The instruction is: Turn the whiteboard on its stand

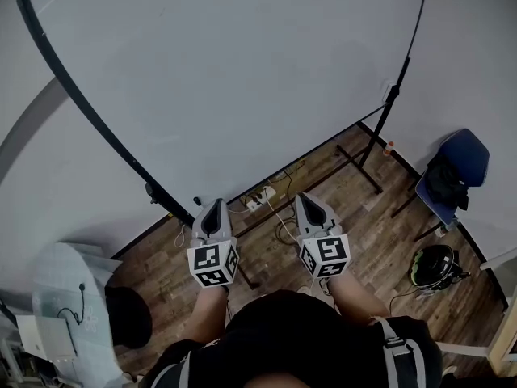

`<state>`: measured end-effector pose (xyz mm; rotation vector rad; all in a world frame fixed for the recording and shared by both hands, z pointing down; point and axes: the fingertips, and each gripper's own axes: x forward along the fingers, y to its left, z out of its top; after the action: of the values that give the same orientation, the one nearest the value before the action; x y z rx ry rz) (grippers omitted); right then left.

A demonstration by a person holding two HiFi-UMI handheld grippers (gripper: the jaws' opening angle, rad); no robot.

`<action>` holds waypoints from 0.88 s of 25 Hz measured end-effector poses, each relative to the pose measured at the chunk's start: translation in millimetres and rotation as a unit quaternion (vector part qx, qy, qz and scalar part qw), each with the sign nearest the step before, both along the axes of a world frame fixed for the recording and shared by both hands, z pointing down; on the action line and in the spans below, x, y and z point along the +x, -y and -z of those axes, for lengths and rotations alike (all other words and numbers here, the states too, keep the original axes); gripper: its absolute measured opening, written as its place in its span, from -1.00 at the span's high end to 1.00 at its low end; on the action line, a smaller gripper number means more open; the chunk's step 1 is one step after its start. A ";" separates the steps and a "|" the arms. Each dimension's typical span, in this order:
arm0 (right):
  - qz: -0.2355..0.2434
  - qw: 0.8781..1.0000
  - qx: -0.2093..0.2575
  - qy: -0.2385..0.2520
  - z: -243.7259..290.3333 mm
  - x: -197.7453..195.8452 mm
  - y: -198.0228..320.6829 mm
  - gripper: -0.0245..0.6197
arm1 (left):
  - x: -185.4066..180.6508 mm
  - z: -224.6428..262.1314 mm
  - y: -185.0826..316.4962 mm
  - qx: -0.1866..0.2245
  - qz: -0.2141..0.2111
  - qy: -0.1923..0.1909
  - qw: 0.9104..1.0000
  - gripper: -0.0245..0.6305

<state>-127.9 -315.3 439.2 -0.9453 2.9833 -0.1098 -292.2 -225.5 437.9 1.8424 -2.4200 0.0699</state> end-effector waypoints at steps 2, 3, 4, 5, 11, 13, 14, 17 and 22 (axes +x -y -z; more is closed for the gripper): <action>0.000 1.000 0.001 -0.001 -1.1 3.8 -0.2 0.91 | 3.7 -2.5 3.6 -0.003 -0.001 0.000 1.000 0.89; -0.001 1.000 0.000 -0.001 -1.4 5.5 0.1 0.91 | 4.6 -3.3 4.8 -0.004 -0.001 -0.001 1.000 0.89; -0.003 1.000 -0.001 0.000 -1.7 6.8 0.5 0.91 | 5.0 -4.0 5.6 -0.005 -0.001 -0.002 1.000 0.89; -0.003 1.000 -0.002 0.000 -2.0 7.9 0.4 0.91 | 5.2 -4.7 5.9 -0.006 0.000 -0.003 1.000 0.89; 0.027 1.000 -0.003 0.006 -3.4 1.8 -8.2 0.91 | 4.1 -9.2 4.9 -0.013 0.001 -0.010 1.000 0.89; 0.032 0.999 0.000 0.002 -3.9 -1.5 -10.0 0.91 | 3.0 -9.5 4.0 -0.015 0.002 -0.010 1.000 0.89; 0.032 0.999 0.000 -0.001 -4.5 -2.8 -10.3 0.91 | 2.1 -9.7 3.5 -0.015 0.002 -0.010 1.000 0.89; 0.030 1.000 0.000 -0.006 -6.4 -4.1 -9.7 0.91 | 0.1 -10.7 1.5 -0.016 0.004 -0.010 1.000 0.89; 0.021 1.000 -0.003 -0.010 -7.5 -6.5 -7.6 0.91 | -4.5 -11.1 -0.6 -0.015 0.006 -0.011 1.000 0.89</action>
<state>-134.4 -307.7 446.7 -0.8884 3.0236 -0.1111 -296.7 -224.9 448.9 1.8072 -2.4013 0.0844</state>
